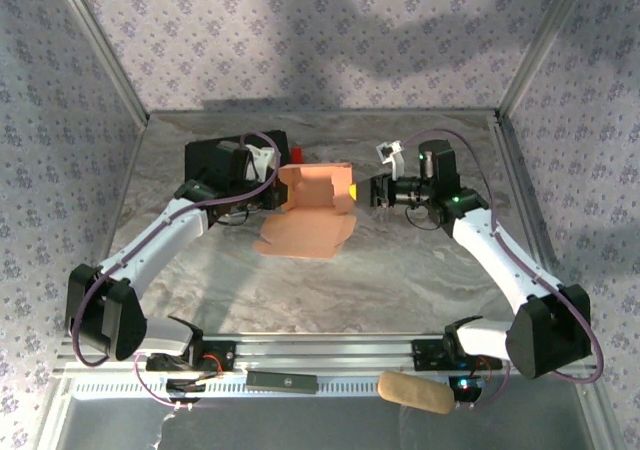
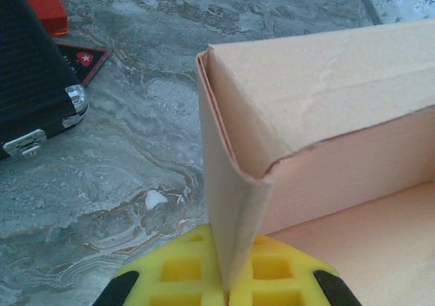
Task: Fold the paper box
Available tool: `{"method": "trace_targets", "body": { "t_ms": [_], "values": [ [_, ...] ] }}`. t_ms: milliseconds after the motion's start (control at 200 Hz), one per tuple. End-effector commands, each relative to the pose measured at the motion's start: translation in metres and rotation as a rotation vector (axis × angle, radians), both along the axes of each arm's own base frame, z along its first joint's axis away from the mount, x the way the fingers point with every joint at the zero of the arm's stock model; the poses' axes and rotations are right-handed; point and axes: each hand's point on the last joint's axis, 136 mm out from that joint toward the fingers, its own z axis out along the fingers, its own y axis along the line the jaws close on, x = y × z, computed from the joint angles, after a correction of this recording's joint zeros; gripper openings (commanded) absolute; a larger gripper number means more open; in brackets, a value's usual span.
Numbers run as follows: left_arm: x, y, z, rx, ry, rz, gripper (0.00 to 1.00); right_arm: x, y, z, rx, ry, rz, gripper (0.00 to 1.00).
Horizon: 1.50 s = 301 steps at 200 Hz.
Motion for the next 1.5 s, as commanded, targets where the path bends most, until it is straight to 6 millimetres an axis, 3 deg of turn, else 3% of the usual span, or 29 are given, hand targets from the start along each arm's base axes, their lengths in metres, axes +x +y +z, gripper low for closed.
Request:
{"method": "trace_targets", "body": {
  "t_ms": [0, 520, 620, 630, 655, 1039, 1359, 1499],
  "values": [
    [0.0, -0.009, 0.016, -0.007, -0.04, -0.034, 0.0, 0.008, 0.001, -0.003, -0.098, -0.029, -0.047, 0.41],
    [-0.006, -0.014, 0.018, 0.058, -0.071, -0.023, 0.0, 0.026, -0.002, -0.021, -0.424, -0.107, -0.255, 0.4],
    [-0.007, -0.016, 0.018, 0.067, -0.075, -0.025, 0.0, 0.028, -0.001, -0.032, -0.489, -0.103, -0.28, 0.36],
    [-0.007, -0.017, 0.018, 0.068, -0.075, -0.026, 0.0, 0.03, 0.002, -0.023, -0.477, -0.121, -0.288, 0.35],
    [-0.007, -0.017, 0.018, 0.071, -0.077, -0.025, 0.0, 0.033, 0.001, -0.02, -0.484, -0.127, -0.305, 0.34],
    [-0.013, -0.026, 0.021, 0.145, -0.103, 0.012, 0.0, 0.045, -0.009, -0.032, -0.685, -0.134, -0.539, 0.17],
    [-0.014, -0.027, 0.019, 0.173, -0.107, 0.055, 0.0, 0.047, -0.015, -0.033, -0.76, -0.144, -0.64, 0.09],
    [-0.014, -0.027, 0.017, 0.182, -0.104, 0.078, 0.0, 0.044, -0.018, -0.034, -0.813, -0.15, -0.666, 0.01]
  ]
}}
